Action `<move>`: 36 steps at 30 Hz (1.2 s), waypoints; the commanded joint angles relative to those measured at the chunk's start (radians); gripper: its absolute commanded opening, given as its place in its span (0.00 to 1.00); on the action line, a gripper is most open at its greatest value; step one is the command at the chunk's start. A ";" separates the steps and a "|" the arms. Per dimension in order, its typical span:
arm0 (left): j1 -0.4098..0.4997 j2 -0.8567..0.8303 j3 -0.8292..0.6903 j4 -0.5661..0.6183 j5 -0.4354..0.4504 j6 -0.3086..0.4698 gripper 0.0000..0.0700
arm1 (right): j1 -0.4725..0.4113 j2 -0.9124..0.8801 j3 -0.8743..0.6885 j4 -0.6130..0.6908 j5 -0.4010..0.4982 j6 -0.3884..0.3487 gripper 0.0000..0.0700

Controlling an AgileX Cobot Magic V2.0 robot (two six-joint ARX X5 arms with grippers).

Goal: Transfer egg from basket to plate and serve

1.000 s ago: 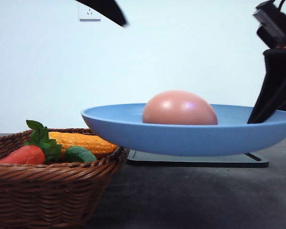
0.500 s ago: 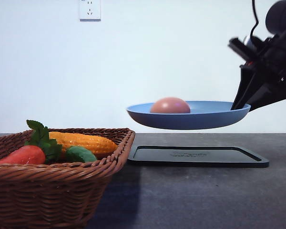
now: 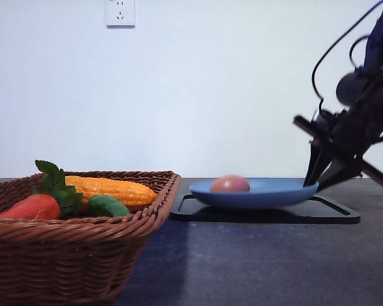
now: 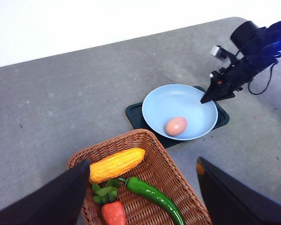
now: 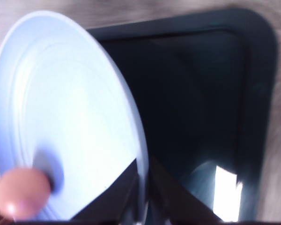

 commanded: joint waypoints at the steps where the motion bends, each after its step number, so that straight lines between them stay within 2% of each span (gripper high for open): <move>1: -0.008 0.012 0.019 0.007 -0.004 -0.001 0.65 | 0.000 0.031 0.027 0.002 -0.014 -0.012 0.00; 7: -0.008 0.029 0.019 0.005 -0.004 -0.002 0.65 | 0.000 0.049 0.027 0.003 -0.006 -0.020 0.03; 12: -0.008 0.051 0.019 -0.019 -0.003 -0.002 0.57 | 0.000 0.049 0.027 0.003 -0.005 -0.038 0.33; 14: -0.008 0.063 0.019 -0.035 -0.003 -0.002 0.54 | -0.002 0.048 0.029 0.002 -0.006 -0.041 0.39; 25: -0.008 0.147 0.019 -0.043 -0.003 0.000 0.51 | -0.044 -0.031 0.098 -0.135 -0.006 -0.073 0.38; 28: -0.008 0.175 0.019 -0.033 -0.004 0.008 0.39 | -0.060 -0.096 0.099 -0.180 0.000 -0.090 0.31; 34: -0.002 0.242 0.019 0.032 -0.013 0.073 0.02 | -0.065 -0.267 0.098 -0.314 0.063 -0.174 0.07; 36: 0.005 0.267 0.019 0.069 -0.013 0.104 0.00 | -0.052 -0.333 0.095 -0.348 0.099 -0.197 0.03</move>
